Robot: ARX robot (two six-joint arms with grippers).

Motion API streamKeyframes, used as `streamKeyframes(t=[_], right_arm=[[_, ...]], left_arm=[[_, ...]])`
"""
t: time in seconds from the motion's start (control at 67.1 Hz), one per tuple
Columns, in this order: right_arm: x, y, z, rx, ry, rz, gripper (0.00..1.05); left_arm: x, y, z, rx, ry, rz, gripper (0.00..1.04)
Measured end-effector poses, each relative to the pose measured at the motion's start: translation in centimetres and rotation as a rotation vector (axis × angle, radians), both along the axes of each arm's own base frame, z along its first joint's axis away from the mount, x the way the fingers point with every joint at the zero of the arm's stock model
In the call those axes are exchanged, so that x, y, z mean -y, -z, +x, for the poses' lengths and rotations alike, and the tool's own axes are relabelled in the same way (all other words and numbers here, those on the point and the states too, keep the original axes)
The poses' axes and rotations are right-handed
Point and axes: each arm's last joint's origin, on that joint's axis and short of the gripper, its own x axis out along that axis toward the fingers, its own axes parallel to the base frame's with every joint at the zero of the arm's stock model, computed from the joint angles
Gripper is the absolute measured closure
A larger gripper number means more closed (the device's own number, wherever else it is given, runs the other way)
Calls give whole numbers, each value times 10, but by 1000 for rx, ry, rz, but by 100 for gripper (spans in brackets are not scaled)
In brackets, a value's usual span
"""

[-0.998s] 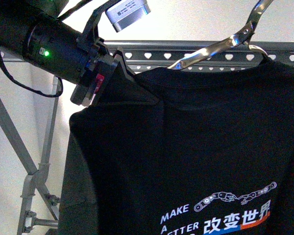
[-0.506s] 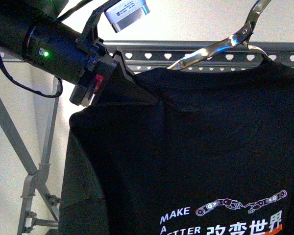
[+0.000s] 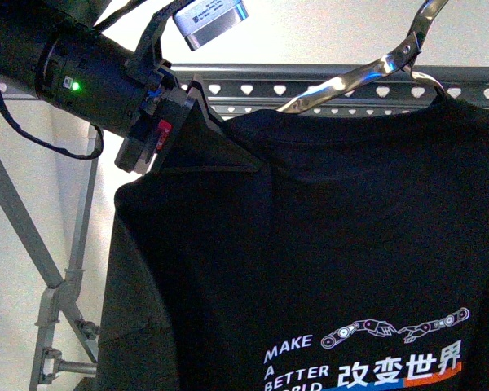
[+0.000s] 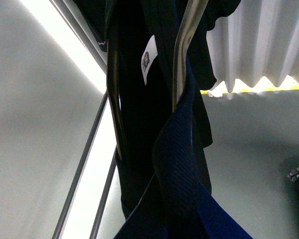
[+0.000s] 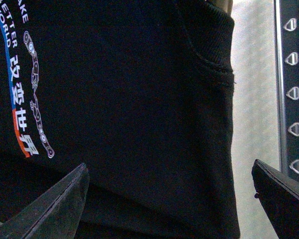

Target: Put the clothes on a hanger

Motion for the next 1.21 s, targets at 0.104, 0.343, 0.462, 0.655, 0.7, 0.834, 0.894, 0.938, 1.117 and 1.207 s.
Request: streamKeyframes(t=[0.104,0.343,0.462,0.655,0.7,0.834,0.894,0.938,1.117,1.207], right_arm=[[-2,-2,14,-43,2,19,7],[3,6,43,-130,45,48,7],[6,12,52,-151,69,56,20],[11,11,54,-134,76,80,56],[13,11,52,-130,78,84,65],[19,17,41,-136,79,71,94],[21,21,39,-139,76,64,95],[22,23,37,-142,74,65,95],[23,40,31,-148,70,77,96],[24,51,30,-160,76,88,97]], left_arm=[[0,0,0,0,0,0,100],[0,0,0,0,0,0,100],[0,0,0,0,-2,1,100],[0,0,0,4,-1,3,100],[0,0,0,6,0,4,100],[0,-2,0,14,11,-4,83],[0,-5,0,22,12,-6,74],[0,-6,0,26,13,-7,66],[0,-6,0,26,14,-8,31],[0,-6,0,26,14,-9,14]])
